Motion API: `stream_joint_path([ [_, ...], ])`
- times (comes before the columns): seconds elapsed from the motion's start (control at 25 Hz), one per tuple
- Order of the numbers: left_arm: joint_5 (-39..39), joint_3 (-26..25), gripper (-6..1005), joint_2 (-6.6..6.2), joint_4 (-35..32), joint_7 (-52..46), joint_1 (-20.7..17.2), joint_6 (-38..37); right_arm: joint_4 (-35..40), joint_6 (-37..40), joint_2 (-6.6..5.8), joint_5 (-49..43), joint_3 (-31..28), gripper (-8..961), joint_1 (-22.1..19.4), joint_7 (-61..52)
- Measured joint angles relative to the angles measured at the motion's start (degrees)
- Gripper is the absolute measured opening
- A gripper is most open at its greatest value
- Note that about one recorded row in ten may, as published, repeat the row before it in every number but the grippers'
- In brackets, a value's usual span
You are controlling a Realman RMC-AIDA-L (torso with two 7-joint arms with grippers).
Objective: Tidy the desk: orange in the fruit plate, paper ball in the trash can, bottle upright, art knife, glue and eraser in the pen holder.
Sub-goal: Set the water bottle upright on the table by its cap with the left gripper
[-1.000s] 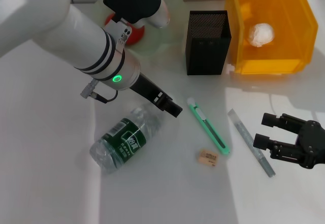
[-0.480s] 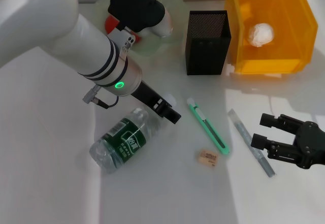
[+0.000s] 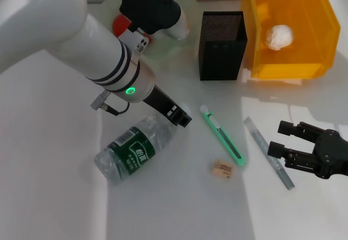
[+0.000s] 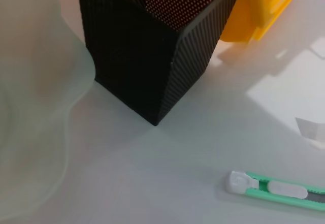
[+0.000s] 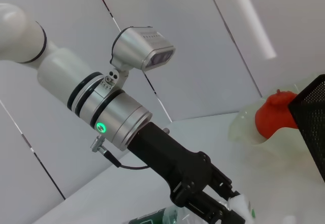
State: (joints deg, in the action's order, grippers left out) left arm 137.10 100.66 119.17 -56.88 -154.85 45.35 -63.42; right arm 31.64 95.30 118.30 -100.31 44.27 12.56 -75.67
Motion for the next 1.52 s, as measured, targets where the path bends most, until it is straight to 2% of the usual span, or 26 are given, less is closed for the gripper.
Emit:
stream_joint_path([
  [0.12, 0.33, 0.13, 530, 0.0, -1.58, 0.17, -0.38, -0.48, 0.0, -0.03, 0.0, 0.0, -0.04, 818, 0.01, 0.0],
  [0.24, 0.37, 0.14, 444, 0.0, -3.33, 0.79, -1.03, -0.9, 0.0, -0.04, 0.0, 0.02, -0.06, 818, 0.01, 0.0],
  [0.44, 0.16, -0.01, 444, -0.11, -8.58, 4.28, -3.8, -2.01, 0.0, -0.04, 0.0, 0.03, -0.07, 817, 0.01, 0.0],
  [0.64, -0.64, -1.64, 444, -0.31, -18.41, 10.02, -10.74, -1.53, 0.0, -0.04, -0.01, 0.03, -0.07, 817, 0.03, 0.0],
  [0.8, -3.98, -3.3, 444, -0.48, -21.71, 14.77, -13.75, -1.58, 0.0, -0.03, 0.0, 0.07, -0.11, 817, 0.3, 0.0],
  [1.28, -24.54, -15.51, 443, -0.56, -21.49, 37.59, -22.54, -2.23, -0.5, 0.23, 0.28, 0.59, -0.2, 818, 1.39, -0.68],
  [1.52, -32.01, -19.48, 444, -0.62, -18.38, 45.94, -24.61, -2.25, -0.53, 0.53, 0.64, 0.64, -1.02, 818, 1.58, -1.63],
])
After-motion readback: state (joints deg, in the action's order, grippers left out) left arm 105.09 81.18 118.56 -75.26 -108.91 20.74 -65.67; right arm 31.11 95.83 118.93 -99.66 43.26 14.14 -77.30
